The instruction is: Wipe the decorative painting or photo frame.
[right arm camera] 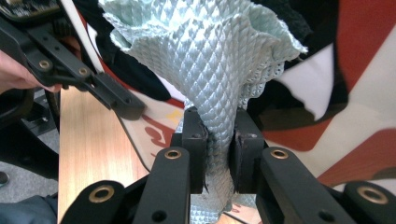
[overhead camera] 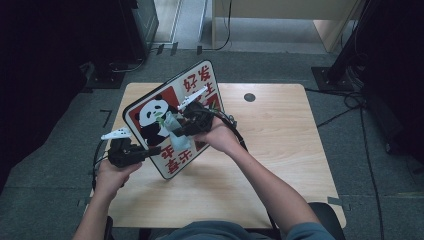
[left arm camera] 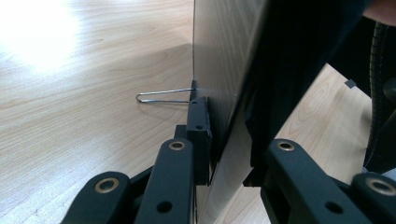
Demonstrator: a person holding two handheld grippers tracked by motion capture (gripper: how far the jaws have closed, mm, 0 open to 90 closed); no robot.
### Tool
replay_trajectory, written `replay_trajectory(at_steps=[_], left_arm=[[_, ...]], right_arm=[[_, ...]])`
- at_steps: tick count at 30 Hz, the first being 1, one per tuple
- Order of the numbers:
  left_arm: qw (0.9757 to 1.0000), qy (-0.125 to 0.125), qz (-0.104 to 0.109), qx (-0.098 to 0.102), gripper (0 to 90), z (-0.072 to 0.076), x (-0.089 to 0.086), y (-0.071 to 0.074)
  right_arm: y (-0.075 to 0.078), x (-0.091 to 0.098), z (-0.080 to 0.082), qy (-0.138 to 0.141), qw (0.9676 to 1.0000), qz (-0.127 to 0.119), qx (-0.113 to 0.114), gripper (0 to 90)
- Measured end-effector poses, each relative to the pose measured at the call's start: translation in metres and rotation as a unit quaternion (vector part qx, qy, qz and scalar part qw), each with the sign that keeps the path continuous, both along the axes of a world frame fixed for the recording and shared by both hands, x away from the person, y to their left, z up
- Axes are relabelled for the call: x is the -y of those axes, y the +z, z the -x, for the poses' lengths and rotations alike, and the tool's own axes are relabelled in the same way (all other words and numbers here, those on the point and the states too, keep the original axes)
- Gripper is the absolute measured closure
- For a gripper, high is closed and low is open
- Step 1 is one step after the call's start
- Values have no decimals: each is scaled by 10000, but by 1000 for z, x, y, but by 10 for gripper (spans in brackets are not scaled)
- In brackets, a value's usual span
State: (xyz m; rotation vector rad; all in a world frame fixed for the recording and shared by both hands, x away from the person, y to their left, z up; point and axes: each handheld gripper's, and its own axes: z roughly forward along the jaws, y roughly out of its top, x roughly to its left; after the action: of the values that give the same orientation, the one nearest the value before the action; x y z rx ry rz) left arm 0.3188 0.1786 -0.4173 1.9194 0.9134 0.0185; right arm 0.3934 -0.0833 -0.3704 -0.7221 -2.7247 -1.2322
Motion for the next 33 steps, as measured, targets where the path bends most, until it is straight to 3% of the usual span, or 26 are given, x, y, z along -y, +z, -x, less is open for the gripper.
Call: replay_trajectory(at_steps=[13, 33], left_arm=[[10000, -2, -1, -7, 787, 0, 0, 0], [10000, -22, -19, -6, 785, 0, 0, -1]], right_arm=[[-25, 3, 6, 3, 9999, -17, -127, 788], [-68, 8, 15, 18, 9991, 189, -383, 785]])
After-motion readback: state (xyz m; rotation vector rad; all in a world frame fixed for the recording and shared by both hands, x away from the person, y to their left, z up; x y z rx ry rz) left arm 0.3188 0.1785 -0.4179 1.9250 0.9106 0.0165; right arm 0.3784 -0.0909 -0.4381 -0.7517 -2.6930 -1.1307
